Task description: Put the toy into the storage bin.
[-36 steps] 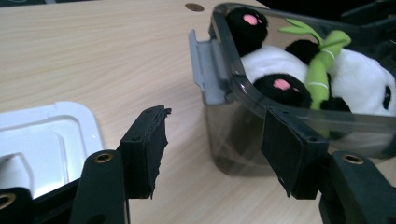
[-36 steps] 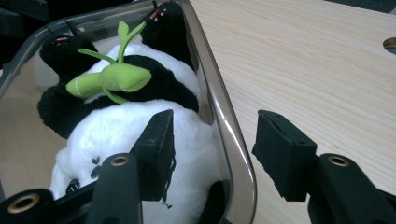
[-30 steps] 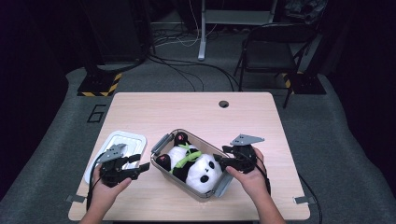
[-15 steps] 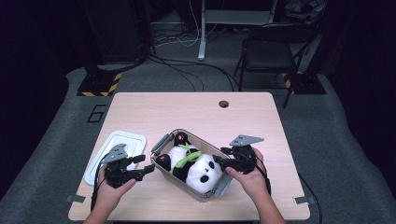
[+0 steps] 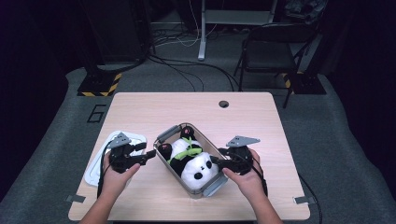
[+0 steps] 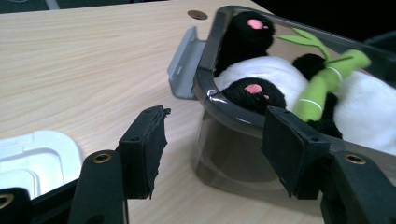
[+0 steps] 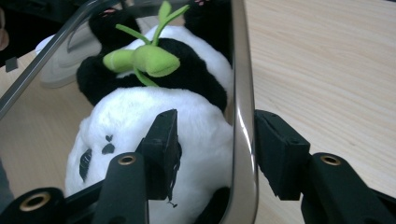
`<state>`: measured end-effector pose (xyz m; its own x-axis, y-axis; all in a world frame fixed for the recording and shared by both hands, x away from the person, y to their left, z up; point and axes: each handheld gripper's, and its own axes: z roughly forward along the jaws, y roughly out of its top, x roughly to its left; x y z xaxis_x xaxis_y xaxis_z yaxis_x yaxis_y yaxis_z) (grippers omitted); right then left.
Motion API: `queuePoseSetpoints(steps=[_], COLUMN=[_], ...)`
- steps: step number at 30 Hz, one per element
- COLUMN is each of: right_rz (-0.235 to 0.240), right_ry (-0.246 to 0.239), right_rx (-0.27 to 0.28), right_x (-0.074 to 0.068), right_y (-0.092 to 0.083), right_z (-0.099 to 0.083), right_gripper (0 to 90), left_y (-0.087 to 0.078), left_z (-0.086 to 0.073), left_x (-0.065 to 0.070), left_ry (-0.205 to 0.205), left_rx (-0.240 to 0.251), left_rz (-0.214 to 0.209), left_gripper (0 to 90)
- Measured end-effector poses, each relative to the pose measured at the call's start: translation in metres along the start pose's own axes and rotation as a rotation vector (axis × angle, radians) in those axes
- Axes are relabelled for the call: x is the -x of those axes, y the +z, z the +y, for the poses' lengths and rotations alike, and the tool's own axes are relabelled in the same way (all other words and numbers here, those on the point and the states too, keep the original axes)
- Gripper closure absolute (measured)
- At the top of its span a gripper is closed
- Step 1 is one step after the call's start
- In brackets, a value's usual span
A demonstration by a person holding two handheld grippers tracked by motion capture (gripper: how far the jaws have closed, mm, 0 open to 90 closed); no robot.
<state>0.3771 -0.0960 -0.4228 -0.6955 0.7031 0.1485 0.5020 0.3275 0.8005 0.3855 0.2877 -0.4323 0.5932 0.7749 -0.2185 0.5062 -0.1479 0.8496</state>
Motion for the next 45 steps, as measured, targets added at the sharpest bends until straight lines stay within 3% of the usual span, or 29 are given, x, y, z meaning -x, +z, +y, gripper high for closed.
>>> queuePoseSetpoints(steps=[3,7,11,17,20,24,30,36,40,42,45], right_rz=[0.017,0.040,0.041,0.031,0.029,0.032,0.056,0.144,0.198,0.217,0.224], right_ry=[-0.019,-0.016,-0.031,-0.050,-0.048,-0.040,-0.033,-0.028,-0.052,-0.063,-0.083], right_rx=[-0.004,0.000,-0.007,0.006,0.010,0.023,0.029,0.005,-0.009,-0.006,0.000], right_x=[-0.004,-0.006,-0.011,-0.018,-0.022,-0.023,-0.024,-0.030,-0.043,-0.049,-0.056], right_y=[0.001,-0.002,-0.003,0.000,0.001,0.000,-0.002,0.001,0.005,0.007,0.010], right_z=[0.000,0.002,0.004,0.005,0.006,0.006,0.005,0.004,0.005,0.006,0.007], right_gripper=[49.8,49.3,48.6,46.3,45.1,44.8,44.8,46.0,46.0,46.0,46.0], left_y=[-0.001,-0.005,-0.008,-0.003,0.003,0.013,0.024,0.007,-0.011,-0.023,-0.035], left_z=[-0.002,-0.013,-0.016,-0.011,-0.007,-0.002,0.008,0.005,-0.002,-0.007,-0.016], left_x=[0.002,0.015,0.021,0.012,0.009,0.004,-0.002,-0.007,-0.011,-0.019,-0.036], left_ry=[-0.015,0.013,0.020,-0.022,-0.007,-0.025,-0.020,-0.031,-0.011,0.010,-0.011], left_rx=[-0.004,-0.030,-0.022,-0.001,-0.004,0.003,-0.004,-0.001,0.001,0.001,0.017], left_rz=[-0.013,-0.050,-0.059,-0.047,-0.028,-0.015,0.013,0.003,0.016,0.053,0.109], left_gripper=[40.8,40.8,41.2,41.3,42.9,44.6,47.7,44.1,43.0,42.9,42.5])
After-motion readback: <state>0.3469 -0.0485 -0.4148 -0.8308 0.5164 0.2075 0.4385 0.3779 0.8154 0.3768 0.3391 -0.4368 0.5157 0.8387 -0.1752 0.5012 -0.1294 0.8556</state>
